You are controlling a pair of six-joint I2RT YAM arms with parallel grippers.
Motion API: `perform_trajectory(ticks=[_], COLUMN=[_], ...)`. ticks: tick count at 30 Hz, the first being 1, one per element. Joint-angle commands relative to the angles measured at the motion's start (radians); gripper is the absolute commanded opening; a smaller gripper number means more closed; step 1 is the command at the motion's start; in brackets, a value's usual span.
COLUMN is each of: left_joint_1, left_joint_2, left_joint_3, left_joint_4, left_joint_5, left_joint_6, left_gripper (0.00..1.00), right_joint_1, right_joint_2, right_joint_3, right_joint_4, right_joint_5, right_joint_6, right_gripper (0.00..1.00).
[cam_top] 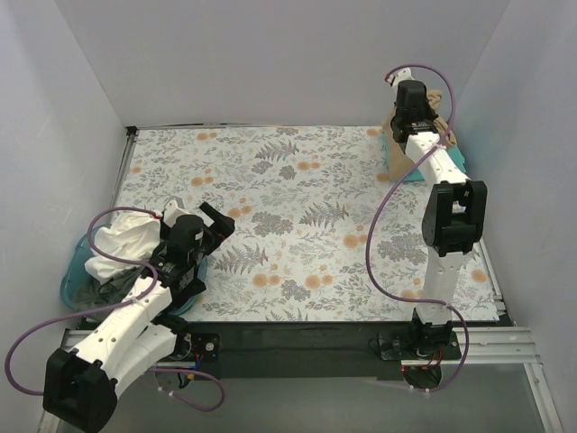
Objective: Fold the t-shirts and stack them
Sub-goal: Neatly place the folded tshirt to the corner
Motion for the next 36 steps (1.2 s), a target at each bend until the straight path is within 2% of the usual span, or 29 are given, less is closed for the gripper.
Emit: perform_trajectory(ticks=[1,17,18,19,20,21,22,25,29,36], left_joint_1=[-0.002,-0.002,-0.002,-0.002,-0.002,-0.002,-0.002,-0.002,-0.004,-0.002], left_joint_2=[0.011,0.058,0.055,0.055,0.055,0.054,0.057,0.061,0.051,0.049], left_joint_3=[0.025,0.042,0.040,0.042,0.040,0.043,0.047,0.069,0.086,0.129], left_joint_4=[-0.005,-0.006,-0.006,-0.006,-0.003,-0.003,-0.005,-0.029,-0.038,-0.055], left_joint_5=[-0.032,-0.041,-0.042,-0.044,-0.044,-0.045,-0.050,-0.056,-0.050,-0.010], left_joint_6=[0.013,0.028,0.028,0.028,0.028,0.028,0.037,0.039,0.040,0.024], left_gripper=[0.98,0.98,0.98,0.98,0.98,0.98,0.98,0.98,0.98,0.98], right_joint_1=[-0.019,-0.116,-0.151,-0.156,-0.159,-0.165,-0.168,-0.166,-0.159,-0.067], right_joint_2=[0.050,0.275,0.293,0.303,0.310,0.324,0.327,0.294,0.170,-0.172], right_joint_3=[0.068,0.220,0.226,0.240,0.245,0.254,0.260,0.252,0.133,-0.168], right_joint_4=[0.054,0.054,0.054,0.054,0.054,0.056,0.057,0.056,0.054,0.006], right_joint_5=[-0.001,-0.057,-0.052,-0.043,-0.025,-0.017,-0.011,-0.018,-0.132,-0.208], right_joint_6=[0.023,0.131,0.134,0.147,0.151,0.157,0.173,0.188,0.263,0.424], right_gripper=[0.01,0.01,0.09,0.25,0.61,0.85,0.98,0.98,0.98,0.98])
